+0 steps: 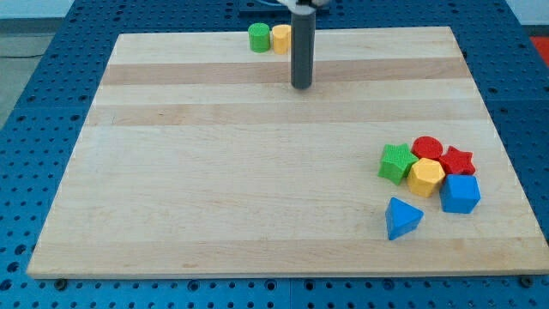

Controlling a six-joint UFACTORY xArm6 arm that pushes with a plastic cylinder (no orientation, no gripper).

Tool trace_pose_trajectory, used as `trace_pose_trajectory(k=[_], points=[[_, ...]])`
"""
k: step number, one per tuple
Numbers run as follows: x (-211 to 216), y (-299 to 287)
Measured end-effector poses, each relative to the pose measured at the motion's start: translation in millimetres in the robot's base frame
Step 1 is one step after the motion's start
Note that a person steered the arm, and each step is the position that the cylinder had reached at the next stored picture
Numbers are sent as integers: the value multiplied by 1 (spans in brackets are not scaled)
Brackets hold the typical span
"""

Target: Push the triangle slightly up

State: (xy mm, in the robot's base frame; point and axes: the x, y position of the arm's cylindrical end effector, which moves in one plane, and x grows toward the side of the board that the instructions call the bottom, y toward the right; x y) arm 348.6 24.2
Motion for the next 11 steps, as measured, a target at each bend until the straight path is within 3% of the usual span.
trace_pose_trajectory(k=[4, 6, 8, 11], points=[[201, 23], [263, 72], [258, 128], [217, 92]])
